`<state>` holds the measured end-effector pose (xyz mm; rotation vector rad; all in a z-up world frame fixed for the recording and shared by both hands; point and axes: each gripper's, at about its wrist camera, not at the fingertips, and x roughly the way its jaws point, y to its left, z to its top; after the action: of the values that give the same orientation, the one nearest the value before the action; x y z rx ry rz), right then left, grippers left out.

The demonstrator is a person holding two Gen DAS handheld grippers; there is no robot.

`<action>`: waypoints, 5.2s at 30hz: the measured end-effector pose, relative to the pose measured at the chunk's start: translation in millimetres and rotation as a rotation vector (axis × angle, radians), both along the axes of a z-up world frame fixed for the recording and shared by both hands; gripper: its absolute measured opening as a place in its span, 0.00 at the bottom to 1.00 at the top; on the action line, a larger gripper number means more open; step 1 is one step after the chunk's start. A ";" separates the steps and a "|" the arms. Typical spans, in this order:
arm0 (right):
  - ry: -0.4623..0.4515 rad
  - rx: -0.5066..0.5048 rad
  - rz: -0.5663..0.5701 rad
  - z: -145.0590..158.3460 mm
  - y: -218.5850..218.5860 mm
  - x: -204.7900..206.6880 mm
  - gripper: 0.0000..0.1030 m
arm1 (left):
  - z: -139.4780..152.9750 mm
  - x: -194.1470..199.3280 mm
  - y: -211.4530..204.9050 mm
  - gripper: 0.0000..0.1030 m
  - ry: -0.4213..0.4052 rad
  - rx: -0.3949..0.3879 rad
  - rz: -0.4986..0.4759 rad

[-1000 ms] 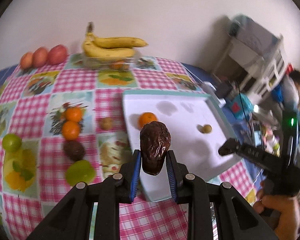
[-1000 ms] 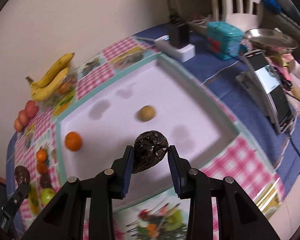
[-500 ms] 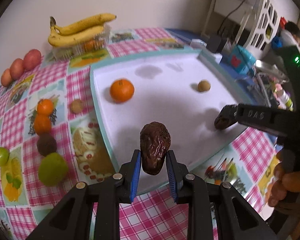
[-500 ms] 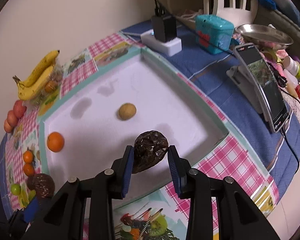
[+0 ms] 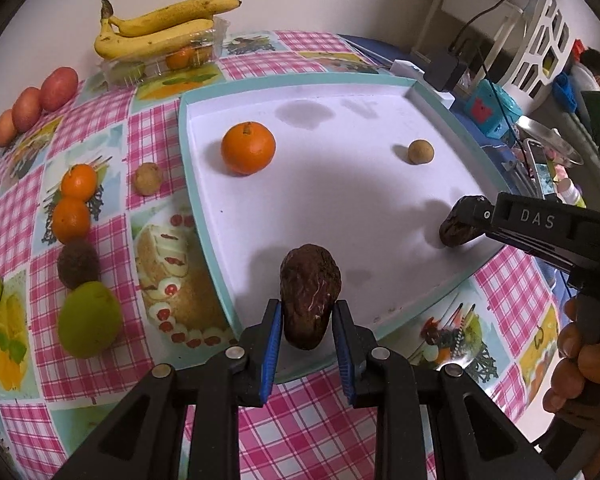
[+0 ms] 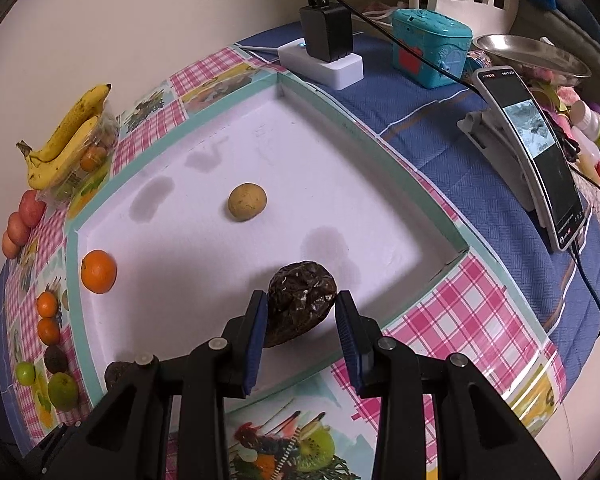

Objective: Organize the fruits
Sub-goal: 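Lower the passion fruit into the tray and open the right tool while the left tool releases the date, then move both tools back from the tray toward the green fruits, then close the left tool around a green apple while the right tool closes around a green pear, then carry the green pear into the tray with the right tool while the left tool carries the apple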

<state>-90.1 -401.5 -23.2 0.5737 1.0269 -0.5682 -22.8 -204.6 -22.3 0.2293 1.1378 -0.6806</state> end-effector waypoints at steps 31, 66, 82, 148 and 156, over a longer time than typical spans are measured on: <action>-0.076 -0.200 0.127 41.1 41.7 12.7 0.45 | 43.3 64.2 154.9 0.28 -0.095 0.031 0.632; -0.199 -0.156 0.499 52.4 172.5 74.6 0.90 | 33.3 89.2 255.4 1.00 -0.141 -0.007 0.933; -0.178 -0.028 0.585 37.0 210.6 110.9 0.90 | 17.6 98.1 287.3 1.00 -0.030 -0.042 0.964; 0.016 0.052 0.692 -7.2 237.7 113.8 0.52 | -1.1 122.5 281.2 0.52 0.093 -0.168 0.854; -0.056 0.059 0.638 15.1 220.4 109.2 0.52 | 27.2 113.6 271.3 0.52 0.030 -0.218 0.822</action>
<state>19.0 -181.2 -8.1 0.2829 1.1042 0.0409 90.8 66.7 4.9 -0.4241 1.0573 -0.0684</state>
